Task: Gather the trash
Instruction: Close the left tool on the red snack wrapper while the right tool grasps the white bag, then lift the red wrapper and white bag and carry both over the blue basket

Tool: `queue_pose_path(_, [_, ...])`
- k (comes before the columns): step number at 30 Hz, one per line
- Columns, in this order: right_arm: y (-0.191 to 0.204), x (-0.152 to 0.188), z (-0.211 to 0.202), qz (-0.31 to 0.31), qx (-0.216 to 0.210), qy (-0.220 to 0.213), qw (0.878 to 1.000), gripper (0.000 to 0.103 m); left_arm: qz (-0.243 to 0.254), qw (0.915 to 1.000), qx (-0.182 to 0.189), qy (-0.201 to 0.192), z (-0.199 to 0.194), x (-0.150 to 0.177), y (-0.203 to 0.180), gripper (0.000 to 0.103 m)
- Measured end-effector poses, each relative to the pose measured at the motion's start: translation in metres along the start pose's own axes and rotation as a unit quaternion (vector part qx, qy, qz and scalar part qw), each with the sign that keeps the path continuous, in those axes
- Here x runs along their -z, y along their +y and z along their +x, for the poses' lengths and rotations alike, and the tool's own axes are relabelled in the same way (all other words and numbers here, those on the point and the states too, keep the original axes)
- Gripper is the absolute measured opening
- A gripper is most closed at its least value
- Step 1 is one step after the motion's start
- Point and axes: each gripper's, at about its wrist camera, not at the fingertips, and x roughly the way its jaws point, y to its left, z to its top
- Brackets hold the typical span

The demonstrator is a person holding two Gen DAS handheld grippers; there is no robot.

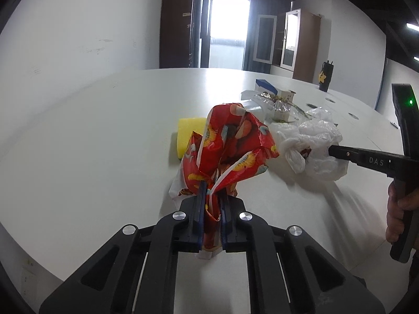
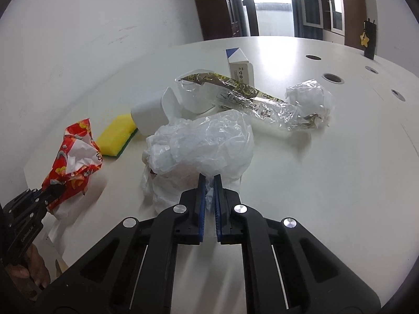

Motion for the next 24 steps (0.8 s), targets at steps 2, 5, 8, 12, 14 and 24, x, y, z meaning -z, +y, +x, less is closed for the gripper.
queue_pose_path(2, [-0.002, 0.008, -0.013, 0.008, -0.005, -0.012, 1.0, 0.005, 0.002, 0.9999, 0.004, -0.01, -0.007, -0.003, -0.001, 0.008])
queue_pose_path(5, [-0.007, 0.016, -0.031, 0.011, 0.005, -0.03, 0.999, 0.005, 0.001, 0.9998, 0.011, -0.015, -0.012, -0.004, -0.004, 0.008])
queue_pose_path(8, [-0.01, 0.023, -0.051, 0.015, 0.014, -0.045, 0.999, 0.005, 0.001, 0.9996, 0.019, -0.022, -0.02, -0.005, -0.006, 0.008])
queue_pose_path(12, [-0.015, 0.033, -0.073, 0.021, 0.013, -0.057, 0.998, 0.005, 0.014, 0.9989, 0.022, -0.038, -0.034, -0.005, -0.014, 0.007])
queue_pose_path(14, [-0.015, 0.039, -0.083, 0.022, 0.01, -0.062, 0.998, 0.005, 0.024, 0.9985, 0.02, -0.045, -0.04, -0.003, -0.02, 0.007])
queue_pose_path(24, [-0.009, 0.084, -0.125, 0.039, 0.006, -0.101, 0.994, 0.005, 0.047, 0.9935, 0.092, -0.048, -0.062, 0.013, -0.04, 0.007])
